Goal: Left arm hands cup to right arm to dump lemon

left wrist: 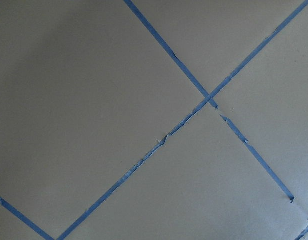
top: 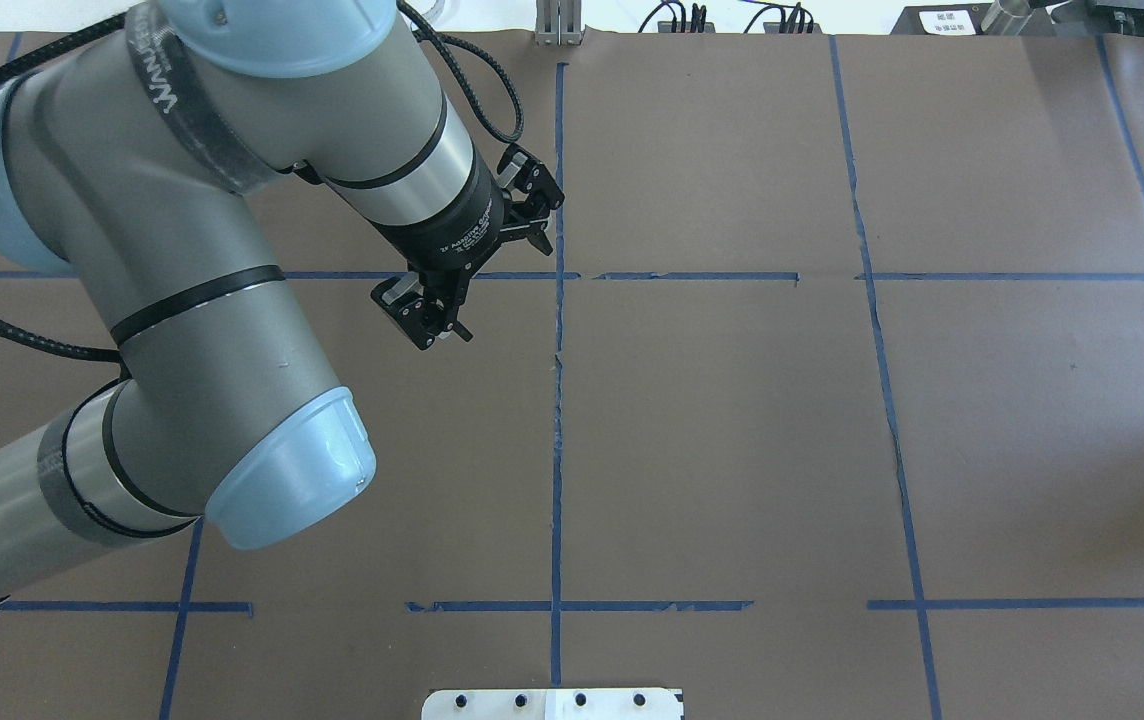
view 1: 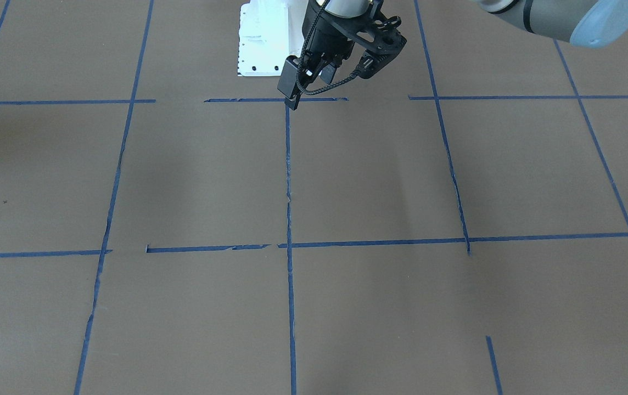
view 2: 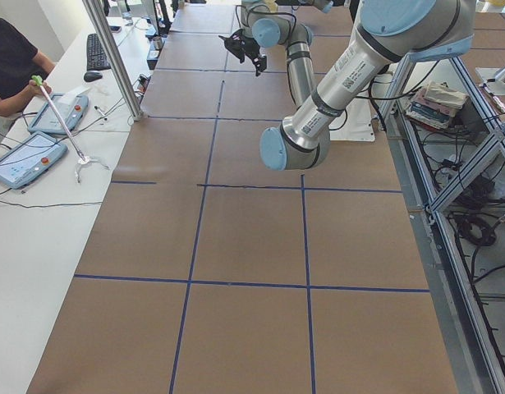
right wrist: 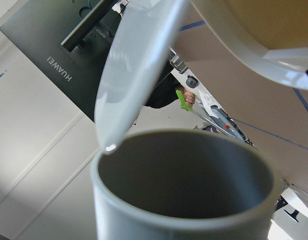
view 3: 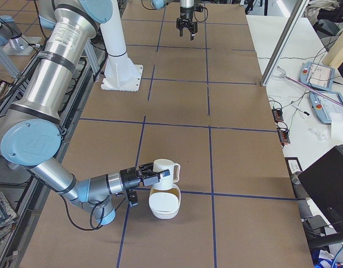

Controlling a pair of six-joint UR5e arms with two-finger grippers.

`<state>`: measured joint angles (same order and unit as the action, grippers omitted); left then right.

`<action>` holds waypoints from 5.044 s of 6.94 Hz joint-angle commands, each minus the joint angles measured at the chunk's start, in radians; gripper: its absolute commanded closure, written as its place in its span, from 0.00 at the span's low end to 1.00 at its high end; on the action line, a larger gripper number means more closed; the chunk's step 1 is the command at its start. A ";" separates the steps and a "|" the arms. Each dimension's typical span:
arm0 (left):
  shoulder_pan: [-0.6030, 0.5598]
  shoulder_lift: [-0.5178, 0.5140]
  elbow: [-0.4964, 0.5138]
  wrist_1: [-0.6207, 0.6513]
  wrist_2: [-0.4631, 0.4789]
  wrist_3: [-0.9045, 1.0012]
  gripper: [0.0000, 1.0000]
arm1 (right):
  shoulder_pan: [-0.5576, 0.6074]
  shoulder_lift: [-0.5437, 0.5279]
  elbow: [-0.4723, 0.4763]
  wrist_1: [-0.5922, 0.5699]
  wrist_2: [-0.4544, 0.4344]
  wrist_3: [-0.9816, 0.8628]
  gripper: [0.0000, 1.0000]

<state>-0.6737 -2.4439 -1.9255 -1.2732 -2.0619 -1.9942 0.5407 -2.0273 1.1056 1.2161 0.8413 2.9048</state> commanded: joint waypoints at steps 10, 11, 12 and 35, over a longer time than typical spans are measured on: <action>0.000 0.054 0.017 -0.012 -0.003 0.030 0.00 | -0.036 0.096 0.456 -0.679 0.016 -0.622 0.75; 0.000 0.054 0.017 -0.035 -0.001 0.032 0.00 | -0.044 0.196 0.457 -0.782 0.016 -0.803 0.75; -0.001 0.052 0.019 -0.037 -0.001 0.032 0.00 | -0.065 0.278 0.450 -0.882 0.010 -0.919 0.75; 0.017 -0.066 0.206 -0.020 -0.060 0.411 0.06 | -0.370 1.025 0.424 -1.807 -0.242 -2.207 0.71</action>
<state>-0.6654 -2.5105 -1.7186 -1.2932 -2.1232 -1.5818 0.1707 -1.0140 1.5319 -0.5846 0.5980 0.6984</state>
